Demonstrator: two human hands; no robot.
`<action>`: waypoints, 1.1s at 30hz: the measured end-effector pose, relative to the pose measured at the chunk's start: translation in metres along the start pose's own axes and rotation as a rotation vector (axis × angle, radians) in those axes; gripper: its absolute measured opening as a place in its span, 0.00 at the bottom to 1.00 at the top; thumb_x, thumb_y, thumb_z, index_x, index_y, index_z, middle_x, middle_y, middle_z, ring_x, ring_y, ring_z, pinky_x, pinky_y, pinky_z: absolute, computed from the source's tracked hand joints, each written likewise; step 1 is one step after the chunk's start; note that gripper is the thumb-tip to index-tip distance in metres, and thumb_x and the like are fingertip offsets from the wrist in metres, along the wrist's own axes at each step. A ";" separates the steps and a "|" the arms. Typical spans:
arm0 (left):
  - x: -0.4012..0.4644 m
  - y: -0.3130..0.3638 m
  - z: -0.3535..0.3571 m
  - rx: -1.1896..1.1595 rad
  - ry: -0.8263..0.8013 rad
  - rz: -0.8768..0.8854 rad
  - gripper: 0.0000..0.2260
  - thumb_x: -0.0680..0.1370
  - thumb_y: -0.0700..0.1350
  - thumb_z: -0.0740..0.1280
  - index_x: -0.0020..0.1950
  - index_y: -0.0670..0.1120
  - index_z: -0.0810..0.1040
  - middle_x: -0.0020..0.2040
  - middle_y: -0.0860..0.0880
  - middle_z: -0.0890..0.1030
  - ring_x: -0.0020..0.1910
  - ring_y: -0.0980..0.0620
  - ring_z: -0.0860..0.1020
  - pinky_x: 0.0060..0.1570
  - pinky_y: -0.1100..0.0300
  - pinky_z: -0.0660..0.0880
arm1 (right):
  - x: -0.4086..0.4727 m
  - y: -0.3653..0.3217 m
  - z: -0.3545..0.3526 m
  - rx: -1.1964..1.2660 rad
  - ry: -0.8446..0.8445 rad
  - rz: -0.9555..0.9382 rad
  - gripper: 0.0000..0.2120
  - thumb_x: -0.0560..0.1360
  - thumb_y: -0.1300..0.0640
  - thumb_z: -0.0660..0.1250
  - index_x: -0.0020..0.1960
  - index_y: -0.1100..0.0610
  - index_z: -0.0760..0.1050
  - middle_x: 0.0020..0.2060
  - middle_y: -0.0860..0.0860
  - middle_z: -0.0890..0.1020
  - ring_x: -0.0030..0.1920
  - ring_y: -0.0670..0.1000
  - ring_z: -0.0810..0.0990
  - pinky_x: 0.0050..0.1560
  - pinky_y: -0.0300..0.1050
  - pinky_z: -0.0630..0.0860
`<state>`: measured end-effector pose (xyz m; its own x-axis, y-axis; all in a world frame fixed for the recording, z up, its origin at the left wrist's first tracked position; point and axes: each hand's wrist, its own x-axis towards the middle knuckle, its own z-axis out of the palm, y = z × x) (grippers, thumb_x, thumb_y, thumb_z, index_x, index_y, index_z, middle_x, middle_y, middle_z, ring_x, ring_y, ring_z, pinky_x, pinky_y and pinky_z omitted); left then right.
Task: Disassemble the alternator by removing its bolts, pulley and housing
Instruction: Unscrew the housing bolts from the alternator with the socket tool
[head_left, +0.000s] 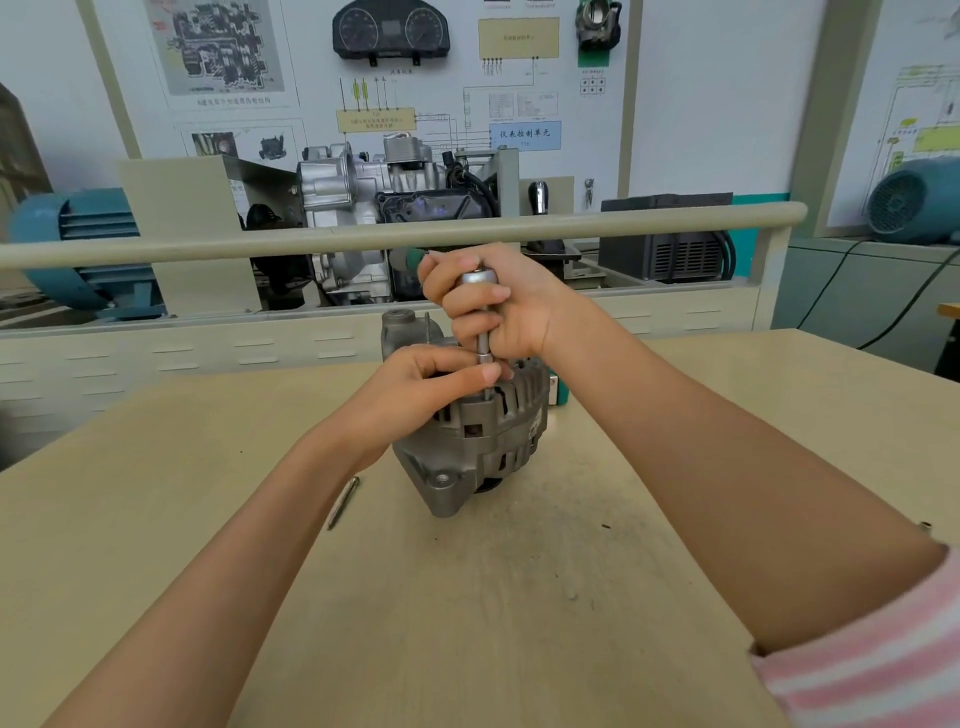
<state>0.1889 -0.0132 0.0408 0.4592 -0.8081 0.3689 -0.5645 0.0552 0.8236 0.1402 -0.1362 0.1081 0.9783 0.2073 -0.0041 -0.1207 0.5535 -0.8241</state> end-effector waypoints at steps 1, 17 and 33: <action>0.001 -0.001 0.000 0.001 0.008 -0.002 0.08 0.69 0.56 0.68 0.44 0.58 0.85 0.49 0.56 0.85 0.50 0.60 0.82 0.47 0.72 0.75 | 0.001 0.000 -0.001 0.037 -0.007 0.008 0.14 0.81 0.58 0.49 0.40 0.57 0.67 0.20 0.46 0.70 0.13 0.43 0.63 0.17 0.31 0.50; 0.003 -0.004 -0.002 0.025 0.021 -0.012 0.08 0.72 0.55 0.69 0.48 0.57 0.84 0.48 0.53 0.85 0.49 0.56 0.82 0.49 0.66 0.78 | 0.002 0.012 0.016 0.014 0.521 -0.394 0.13 0.80 0.62 0.48 0.39 0.57 0.65 0.24 0.49 0.72 0.14 0.43 0.63 0.16 0.31 0.50; 0.001 -0.004 0.000 0.005 0.037 0.026 0.08 0.70 0.53 0.69 0.42 0.54 0.86 0.43 0.56 0.85 0.44 0.60 0.82 0.45 0.70 0.77 | -0.002 0.013 0.011 0.069 0.377 -0.306 0.15 0.81 0.59 0.49 0.38 0.57 0.66 0.22 0.46 0.72 0.14 0.43 0.58 0.15 0.32 0.52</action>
<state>0.1913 -0.0146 0.0382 0.4690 -0.7843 0.4060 -0.5803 0.0729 0.8111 0.1349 -0.1206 0.1040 0.9620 -0.2723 0.0173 0.1833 0.5980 -0.7803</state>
